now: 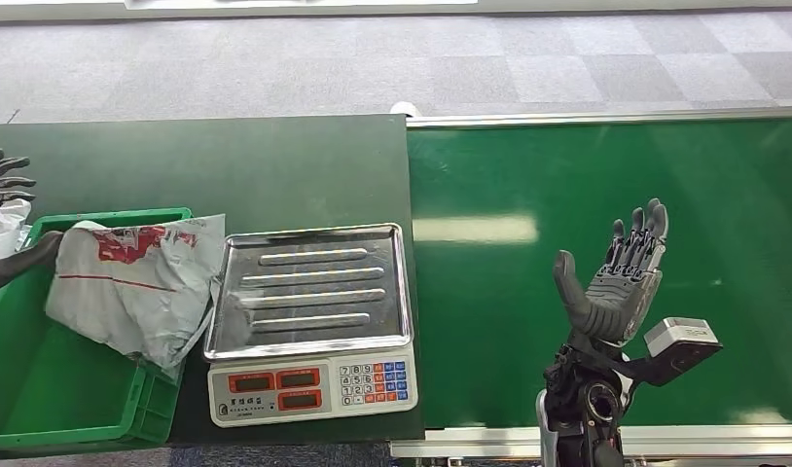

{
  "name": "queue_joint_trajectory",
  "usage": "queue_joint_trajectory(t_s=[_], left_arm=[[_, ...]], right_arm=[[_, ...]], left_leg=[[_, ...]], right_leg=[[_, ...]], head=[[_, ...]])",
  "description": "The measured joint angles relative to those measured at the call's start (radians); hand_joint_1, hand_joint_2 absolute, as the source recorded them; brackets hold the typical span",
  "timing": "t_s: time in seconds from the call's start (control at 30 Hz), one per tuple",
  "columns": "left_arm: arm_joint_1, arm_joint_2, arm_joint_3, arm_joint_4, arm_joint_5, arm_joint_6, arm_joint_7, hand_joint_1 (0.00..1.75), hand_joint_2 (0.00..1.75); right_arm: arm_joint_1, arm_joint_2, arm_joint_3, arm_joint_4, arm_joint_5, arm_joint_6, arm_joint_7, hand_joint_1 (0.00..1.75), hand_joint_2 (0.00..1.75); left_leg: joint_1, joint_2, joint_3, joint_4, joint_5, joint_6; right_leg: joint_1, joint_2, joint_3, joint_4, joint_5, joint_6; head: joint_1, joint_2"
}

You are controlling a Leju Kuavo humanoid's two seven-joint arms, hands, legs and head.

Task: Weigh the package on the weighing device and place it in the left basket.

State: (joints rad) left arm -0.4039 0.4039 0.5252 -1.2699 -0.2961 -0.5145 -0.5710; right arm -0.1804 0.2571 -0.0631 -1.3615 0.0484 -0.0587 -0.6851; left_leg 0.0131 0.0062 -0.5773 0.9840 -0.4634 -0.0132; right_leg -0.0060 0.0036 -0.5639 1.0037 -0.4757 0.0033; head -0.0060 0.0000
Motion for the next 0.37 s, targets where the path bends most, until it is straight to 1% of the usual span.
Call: queue_joint_trajectory(t_s=[0.17,0.37], left_arm=[[-0.002,-0.005,0.001,0.000,-0.015,0.022,0.010,0.00,1.75],[-0.011,-0.034,0.001,0.000,-0.034,0.084,0.031,0.00,1.75]], right_arm=[[0.001,0.000,-0.001,0.000,0.000,0.000,0.000,0.00,1.75],[0.009,0.000,-0.003,0.000,0.002,-0.001,0.003,0.00,1.75]], left_leg=[[0.000,0.000,0.000,0.000,0.000,0.000],[0.000,0.000,0.000,0.000,0.000,0.000]], right_leg=[[0.000,0.000,0.000,0.000,0.000,0.000],[0.000,0.000,0.000,0.000,0.000,0.000]], head=[[0.000,0.000],[0.000,0.000]])
